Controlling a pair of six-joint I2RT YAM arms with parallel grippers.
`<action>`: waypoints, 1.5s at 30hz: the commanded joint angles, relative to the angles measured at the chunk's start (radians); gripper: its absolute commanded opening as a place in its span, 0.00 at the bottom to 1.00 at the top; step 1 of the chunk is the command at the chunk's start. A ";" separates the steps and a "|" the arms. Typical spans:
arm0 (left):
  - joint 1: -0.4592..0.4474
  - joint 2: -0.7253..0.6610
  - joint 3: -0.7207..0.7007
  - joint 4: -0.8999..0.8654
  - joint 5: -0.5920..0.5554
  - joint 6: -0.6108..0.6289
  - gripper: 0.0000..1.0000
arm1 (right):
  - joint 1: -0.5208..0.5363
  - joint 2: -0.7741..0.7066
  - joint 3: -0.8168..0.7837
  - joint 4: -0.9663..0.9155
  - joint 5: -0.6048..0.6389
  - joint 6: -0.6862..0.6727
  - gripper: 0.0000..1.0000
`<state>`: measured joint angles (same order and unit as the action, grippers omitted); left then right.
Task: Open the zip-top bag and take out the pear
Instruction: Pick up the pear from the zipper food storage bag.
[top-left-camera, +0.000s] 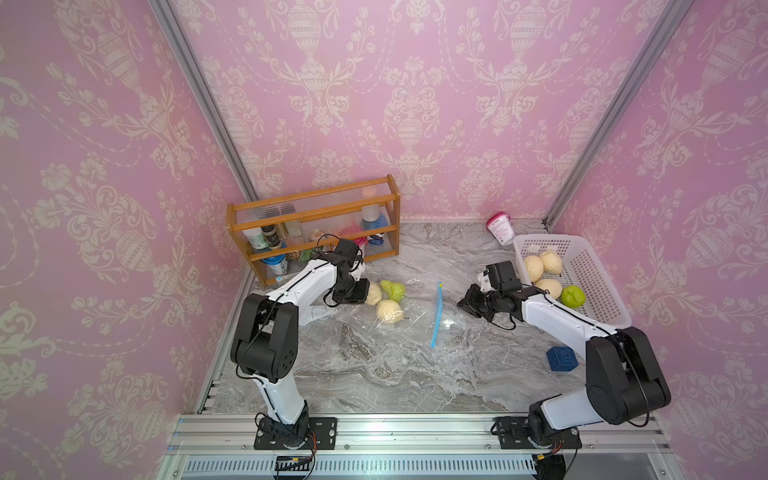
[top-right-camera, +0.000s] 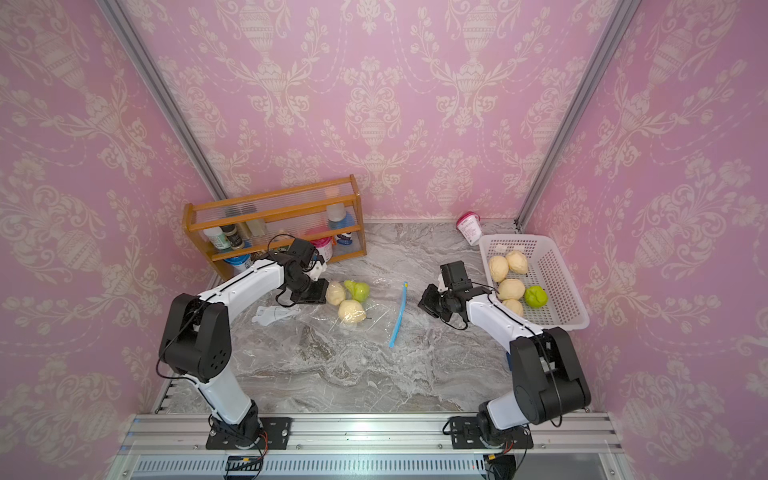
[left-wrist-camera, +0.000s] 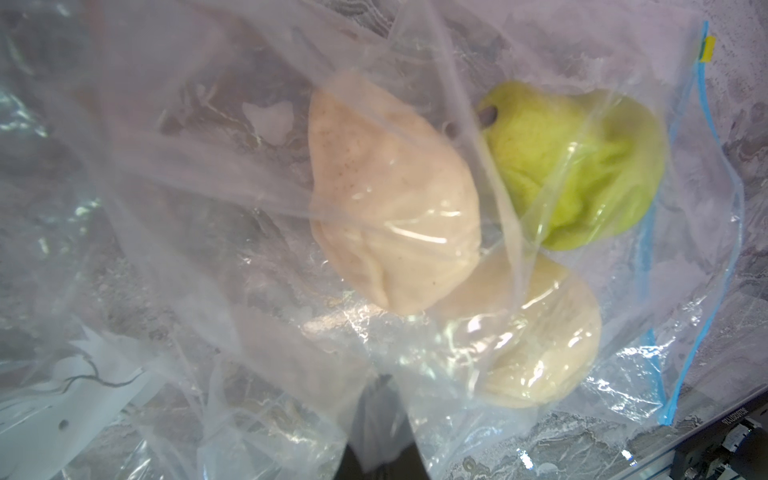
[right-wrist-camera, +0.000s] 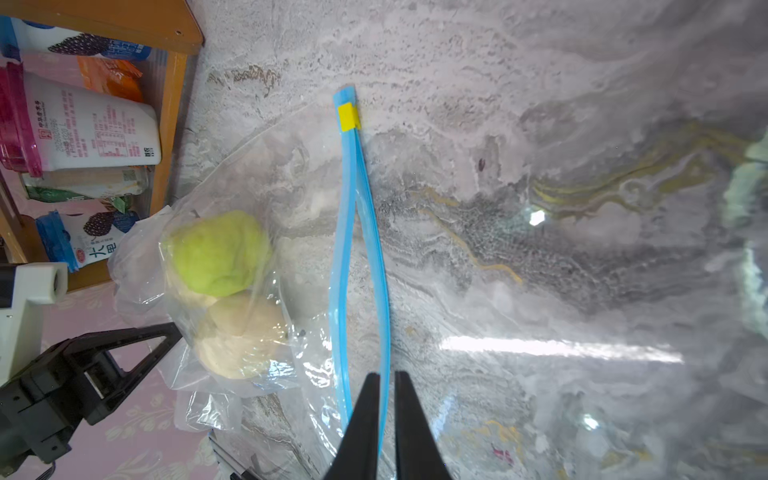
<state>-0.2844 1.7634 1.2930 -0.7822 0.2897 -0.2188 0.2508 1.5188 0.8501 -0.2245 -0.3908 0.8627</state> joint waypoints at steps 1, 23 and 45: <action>0.005 -0.024 -0.011 -0.014 0.025 -0.008 0.00 | 0.024 0.077 -0.012 0.138 -0.072 0.075 0.12; -0.027 -0.111 0.088 -0.046 0.071 -0.014 0.00 | 0.127 0.189 -0.089 0.607 -0.108 0.213 0.48; -0.231 -0.155 0.243 -0.111 -0.118 -0.069 0.00 | 0.126 0.072 -0.132 0.485 -0.030 0.068 0.51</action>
<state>-0.5167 1.6005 1.5475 -0.8486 0.2436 -0.2726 0.3695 1.6474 0.7113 0.4000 -0.4717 1.0420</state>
